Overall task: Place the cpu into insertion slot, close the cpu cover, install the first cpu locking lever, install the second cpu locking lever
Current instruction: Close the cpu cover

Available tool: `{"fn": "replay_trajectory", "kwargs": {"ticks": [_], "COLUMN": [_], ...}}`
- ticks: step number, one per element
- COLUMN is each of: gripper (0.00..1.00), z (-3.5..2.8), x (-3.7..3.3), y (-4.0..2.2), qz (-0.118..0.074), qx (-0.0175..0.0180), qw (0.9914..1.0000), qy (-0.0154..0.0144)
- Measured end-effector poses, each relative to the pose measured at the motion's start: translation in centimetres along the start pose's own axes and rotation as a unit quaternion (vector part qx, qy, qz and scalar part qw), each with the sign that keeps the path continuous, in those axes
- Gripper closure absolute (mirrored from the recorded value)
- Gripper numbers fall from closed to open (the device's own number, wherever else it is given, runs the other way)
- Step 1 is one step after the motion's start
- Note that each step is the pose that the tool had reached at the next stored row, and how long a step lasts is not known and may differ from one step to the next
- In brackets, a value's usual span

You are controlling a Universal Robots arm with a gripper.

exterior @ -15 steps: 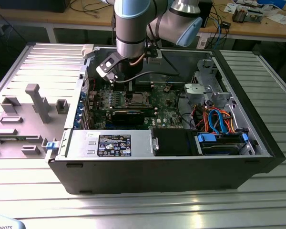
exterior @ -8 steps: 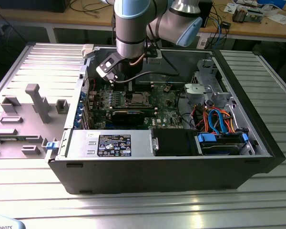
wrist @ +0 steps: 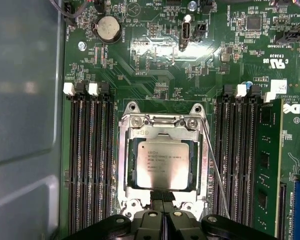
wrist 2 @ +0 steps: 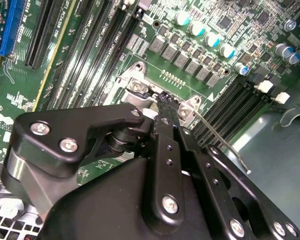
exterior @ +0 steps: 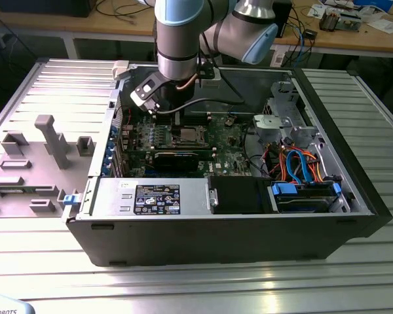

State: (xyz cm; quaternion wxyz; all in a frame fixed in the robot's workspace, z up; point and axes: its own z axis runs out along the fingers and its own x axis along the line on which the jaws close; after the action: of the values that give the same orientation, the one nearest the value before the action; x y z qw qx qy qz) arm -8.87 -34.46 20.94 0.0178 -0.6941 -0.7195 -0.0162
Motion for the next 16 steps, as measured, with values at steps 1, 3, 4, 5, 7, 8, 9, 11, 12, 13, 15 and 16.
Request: {"fn": "replay_trajectory", "kwargs": {"ticks": [1,3,4,5,7,8,9,11,12,13,15,16], "gripper": [0.89,0.89,0.89,0.89,0.89,0.89,0.89,0.89,0.89,0.89,0.89,0.89], "z": [0.06,0.21,0.23,0.32,0.38,0.39,0.38,-0.14,-0.16,-0.16,-0.17,-0.17], "x": [0.00,-0.01,-0.02,-0.02,-0.03,-0.02,-0.02,0.01,0.01,0.01,-0.02,-0.03], "y": [-0.02,-0.02,-0.03,-0.03,-0.03,-0.03,-0.03,-0.03,-0.02,0.03,0.73,0.99], "qz": [0.000,0.000,0.000,0.000,0.000,0.000,0.000,0.000,0.000,0.000,0.000,0.000], "qx": [0.0000,0.0002,0.0002,0.0002,0.0004,0.0003,0.0002,0.0002,0.0001,0.0002,0.0002,0.0002], "qw": [1.00000,1.00000,1.00000,1.00000,1.00000,1.00000,1.00000,1.00000,1.00000,1.00000,1.00000,1.00000], "qy": [0.0000,-0.0001,-0.0001,0.0000,-0.0003,-0.0002,0.0000,-0.0001,0.0001,0.0001,0.0000,0.0000]}}
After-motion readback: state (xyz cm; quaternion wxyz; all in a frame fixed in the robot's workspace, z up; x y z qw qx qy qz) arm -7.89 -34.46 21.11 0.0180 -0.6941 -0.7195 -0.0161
